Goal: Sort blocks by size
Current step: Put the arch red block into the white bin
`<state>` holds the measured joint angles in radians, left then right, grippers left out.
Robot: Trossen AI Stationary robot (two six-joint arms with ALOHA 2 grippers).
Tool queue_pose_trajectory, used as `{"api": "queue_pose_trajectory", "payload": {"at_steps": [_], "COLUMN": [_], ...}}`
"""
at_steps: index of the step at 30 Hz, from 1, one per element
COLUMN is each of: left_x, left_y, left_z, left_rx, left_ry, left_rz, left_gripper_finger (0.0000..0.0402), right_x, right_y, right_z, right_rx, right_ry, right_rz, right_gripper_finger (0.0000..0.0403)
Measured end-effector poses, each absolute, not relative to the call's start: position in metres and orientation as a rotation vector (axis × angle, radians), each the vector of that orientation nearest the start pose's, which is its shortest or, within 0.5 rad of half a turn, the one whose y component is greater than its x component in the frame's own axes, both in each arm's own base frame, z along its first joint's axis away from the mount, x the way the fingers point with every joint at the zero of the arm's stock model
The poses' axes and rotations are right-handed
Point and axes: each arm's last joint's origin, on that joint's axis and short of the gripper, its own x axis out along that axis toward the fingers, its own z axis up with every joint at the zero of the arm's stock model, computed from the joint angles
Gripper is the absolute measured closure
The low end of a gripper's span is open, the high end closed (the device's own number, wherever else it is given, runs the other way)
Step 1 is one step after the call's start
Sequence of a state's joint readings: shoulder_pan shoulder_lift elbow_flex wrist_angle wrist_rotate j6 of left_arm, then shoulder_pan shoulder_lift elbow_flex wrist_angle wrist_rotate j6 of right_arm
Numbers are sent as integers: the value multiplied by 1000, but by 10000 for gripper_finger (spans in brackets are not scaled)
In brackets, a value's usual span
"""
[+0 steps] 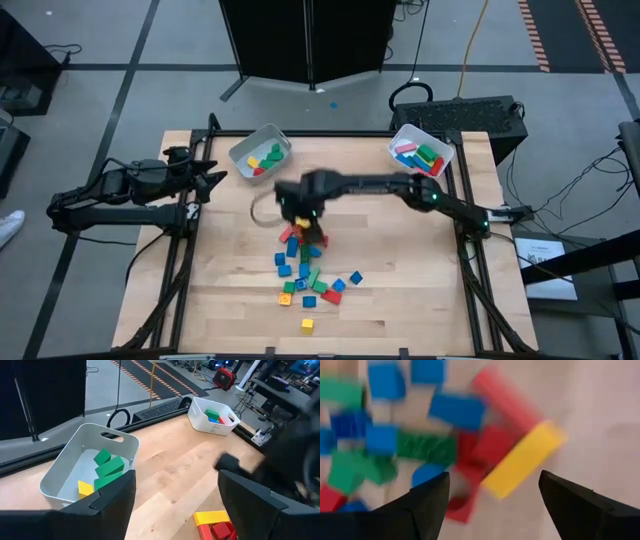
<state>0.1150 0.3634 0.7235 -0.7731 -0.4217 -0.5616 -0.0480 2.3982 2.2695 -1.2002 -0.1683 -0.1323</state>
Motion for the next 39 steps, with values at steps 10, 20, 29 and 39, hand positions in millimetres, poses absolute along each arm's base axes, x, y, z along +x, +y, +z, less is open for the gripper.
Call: {"api": "queue_pose_trajectory", "payload": {"at_steps": [10, 20, 29, 39], "left_x": [66, 66, 66, 65], "left_y": [20, 19, 20, 19], "left_z": [301, 301, 301, 300], "left_rx": [-474, -454, -449, -445], "left_ry": [260, 267, 269, 285], "left_rz": [631, 627, 627, 631], "left_gripper_finger": [120, 120, 120, 120], "right_x": [475, 469, 458, 396], "right_y": [8, 7, 5, -74], "right_z": [157, 140, 154, 233], "right_rx": [3, 42, 59, 108], "right_ry": [1463, 1487, 1578, 1502], "right_rz": [91, 1, -24, -236], "right_gripper_finger": [107, 262, 378, 382]}}
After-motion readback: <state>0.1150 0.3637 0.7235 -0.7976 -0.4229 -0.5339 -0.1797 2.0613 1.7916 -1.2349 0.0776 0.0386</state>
